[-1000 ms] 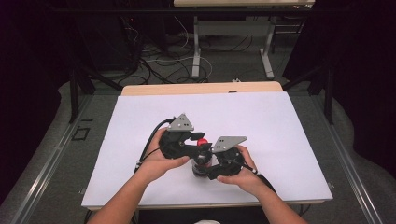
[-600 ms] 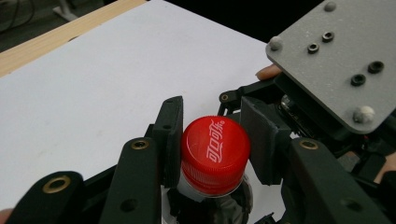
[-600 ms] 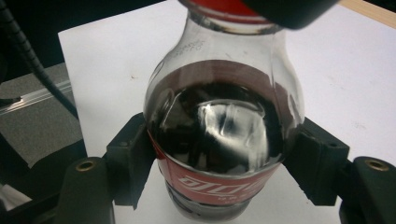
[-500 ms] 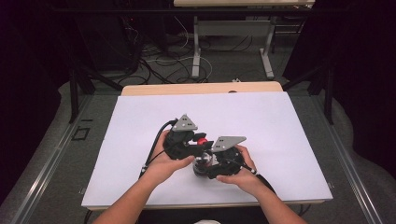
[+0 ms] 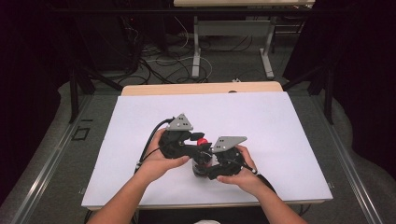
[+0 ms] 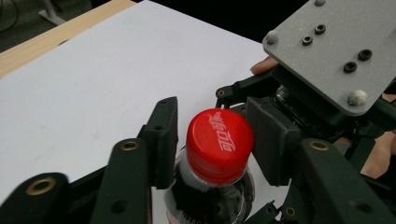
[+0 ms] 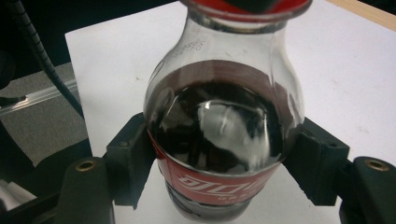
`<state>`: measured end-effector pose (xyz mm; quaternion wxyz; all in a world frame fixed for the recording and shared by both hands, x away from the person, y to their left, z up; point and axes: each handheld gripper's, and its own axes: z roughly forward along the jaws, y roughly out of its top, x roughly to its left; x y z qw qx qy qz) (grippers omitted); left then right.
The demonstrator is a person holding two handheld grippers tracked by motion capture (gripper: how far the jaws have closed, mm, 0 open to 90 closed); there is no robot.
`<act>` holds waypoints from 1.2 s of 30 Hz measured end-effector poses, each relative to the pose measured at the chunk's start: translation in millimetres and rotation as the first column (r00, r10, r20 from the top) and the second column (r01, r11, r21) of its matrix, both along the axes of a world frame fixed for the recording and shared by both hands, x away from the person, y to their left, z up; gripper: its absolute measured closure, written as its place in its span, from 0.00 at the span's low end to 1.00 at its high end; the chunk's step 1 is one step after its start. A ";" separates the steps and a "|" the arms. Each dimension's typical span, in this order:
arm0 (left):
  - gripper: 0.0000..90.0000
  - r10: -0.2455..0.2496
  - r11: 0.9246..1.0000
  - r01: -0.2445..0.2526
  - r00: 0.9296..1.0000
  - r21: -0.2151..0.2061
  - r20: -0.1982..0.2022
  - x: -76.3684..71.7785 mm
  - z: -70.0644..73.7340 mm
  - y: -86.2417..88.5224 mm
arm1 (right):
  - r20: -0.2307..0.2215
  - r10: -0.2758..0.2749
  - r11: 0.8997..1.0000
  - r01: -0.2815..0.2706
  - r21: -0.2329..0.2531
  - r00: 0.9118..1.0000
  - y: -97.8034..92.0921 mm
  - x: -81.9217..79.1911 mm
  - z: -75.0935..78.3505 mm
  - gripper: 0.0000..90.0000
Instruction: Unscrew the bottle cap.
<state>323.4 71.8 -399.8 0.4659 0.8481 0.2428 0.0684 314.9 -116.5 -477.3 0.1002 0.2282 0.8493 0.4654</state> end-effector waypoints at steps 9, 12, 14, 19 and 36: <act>0.68 0.068 0.997 -0.067 0.998 0.024 -0.011 -2.3 -0.6 -6.3 | -0.011 -0.017 1.000 0.017 -0.010 1.000 0.8 0.5 -2.2 0.34; 0.68 0.124 0.992 -0.123 0.992 0.018 -0.028 -4.5 0.1 -9.4 | -0.011 -0.025 1.000 0.025 -0.010 1.000 0.5 1.0 -2.3 0.34; 0.64 0.133 0.991 -0.132 0.990 0.020 -0.040 -4.8 2.0 -9.0 | -0.007 -0.028 1.000 0.028 -0.003 1.000 0.1 1.2 -2.1 0.34; 0.55 0.074 0.997 -0.073 0.997 0.017 -0.025 -5.0 8.8 -3.1 | -0.015 -0.007 1.000 0.007 -0.007 1.000 -3.0 1.9 0.0 0.34; 0.68 0.137 0.990 -0.136 0.991 0.037 -0.016 -7.8 1.7 -7.9 | -0.013 -0.016 1.000 0.016 -0.019 1.000 0.9 -0.4 -1.0 0.34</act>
